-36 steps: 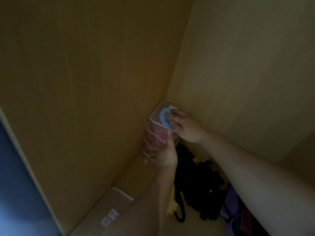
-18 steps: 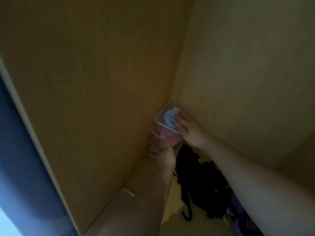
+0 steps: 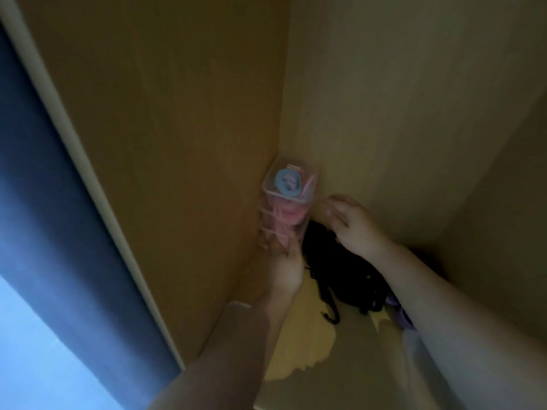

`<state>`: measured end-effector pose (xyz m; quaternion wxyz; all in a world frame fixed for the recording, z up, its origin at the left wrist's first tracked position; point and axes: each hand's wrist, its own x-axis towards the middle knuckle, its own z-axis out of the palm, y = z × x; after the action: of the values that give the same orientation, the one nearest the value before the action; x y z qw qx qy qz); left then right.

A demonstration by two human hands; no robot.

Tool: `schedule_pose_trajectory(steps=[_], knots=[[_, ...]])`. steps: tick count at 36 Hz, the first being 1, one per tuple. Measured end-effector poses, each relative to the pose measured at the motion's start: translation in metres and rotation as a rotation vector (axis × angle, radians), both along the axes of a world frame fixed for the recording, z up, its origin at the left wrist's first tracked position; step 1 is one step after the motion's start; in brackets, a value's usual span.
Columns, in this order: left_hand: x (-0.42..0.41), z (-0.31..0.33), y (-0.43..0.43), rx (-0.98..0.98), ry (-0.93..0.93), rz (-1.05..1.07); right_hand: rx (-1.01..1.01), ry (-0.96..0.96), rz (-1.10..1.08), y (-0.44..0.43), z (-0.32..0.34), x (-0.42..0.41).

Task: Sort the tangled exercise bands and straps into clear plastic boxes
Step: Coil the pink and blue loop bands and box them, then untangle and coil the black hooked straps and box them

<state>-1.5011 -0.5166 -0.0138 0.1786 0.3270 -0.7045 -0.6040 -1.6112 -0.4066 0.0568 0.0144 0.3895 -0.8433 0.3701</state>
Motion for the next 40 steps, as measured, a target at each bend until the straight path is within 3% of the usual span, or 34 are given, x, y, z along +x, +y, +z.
schedule_pose_trajectory(steps=[5,12,20,26,32,37,40], knots=[[0.045,-0.002,0.025,-0.113,0.088,-0.243,0.081,-0.053,-0.159,0.047,-0.017,0.061],[0.099,-0.036,0.025,-0.385,-0.137,-0.564,0.237,-0.144,-0.338,0.113,-0.064,0.133],[0.136,-0.066,0.019,-0.654,-0.257,-0.722,0.622,-0.194,-0.475,0.172,-0.109,0.189],[0.170,-0.088,0.017,-0.824,-0.361,-0.723,0.889,-0.158,-0.433,0.194,-0.119,0.199],[0.183,-0.094,0.010,-0.796,-0.424,-0.669,0.861,-0.256,-0.378,0.204,-0.131,0.196],[0.179,-0.097,0.010,-0.831,-0.394,-0.673,0.803,-0.139,-0.317,0.222,-0.142,0.189],[0.172,-0.099,0.009,-0.841,-0.382,-0.657,0.765,-0.217,-0.325,0.225,-0.131,0.196]])
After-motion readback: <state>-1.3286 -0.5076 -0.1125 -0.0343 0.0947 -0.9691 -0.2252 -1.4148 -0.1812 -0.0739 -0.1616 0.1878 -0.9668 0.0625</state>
